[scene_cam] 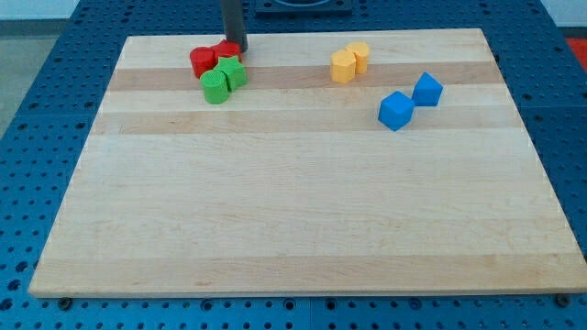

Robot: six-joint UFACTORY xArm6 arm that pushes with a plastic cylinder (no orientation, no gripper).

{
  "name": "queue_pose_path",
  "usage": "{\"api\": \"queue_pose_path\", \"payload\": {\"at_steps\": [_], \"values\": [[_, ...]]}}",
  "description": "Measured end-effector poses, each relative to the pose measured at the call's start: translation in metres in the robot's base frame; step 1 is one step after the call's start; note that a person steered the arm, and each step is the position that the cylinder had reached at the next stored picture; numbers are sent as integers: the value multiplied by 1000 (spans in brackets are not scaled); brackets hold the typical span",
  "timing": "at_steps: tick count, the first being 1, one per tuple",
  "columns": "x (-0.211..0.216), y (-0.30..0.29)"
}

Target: Push the red circle with red star towards top left of the board

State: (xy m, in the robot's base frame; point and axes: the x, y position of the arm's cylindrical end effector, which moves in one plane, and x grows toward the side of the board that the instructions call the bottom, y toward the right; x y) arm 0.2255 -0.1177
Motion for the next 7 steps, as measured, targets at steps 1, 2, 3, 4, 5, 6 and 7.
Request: {"api": "queue_pose_path", "payload": {"at_steps": [1, 2, 3, 4, 5, 6, 7], "values": [[-8, -2], [-12, 18], [-2, 41], [7, 30], [18, 9], [24, -7], [34, -19]]}}
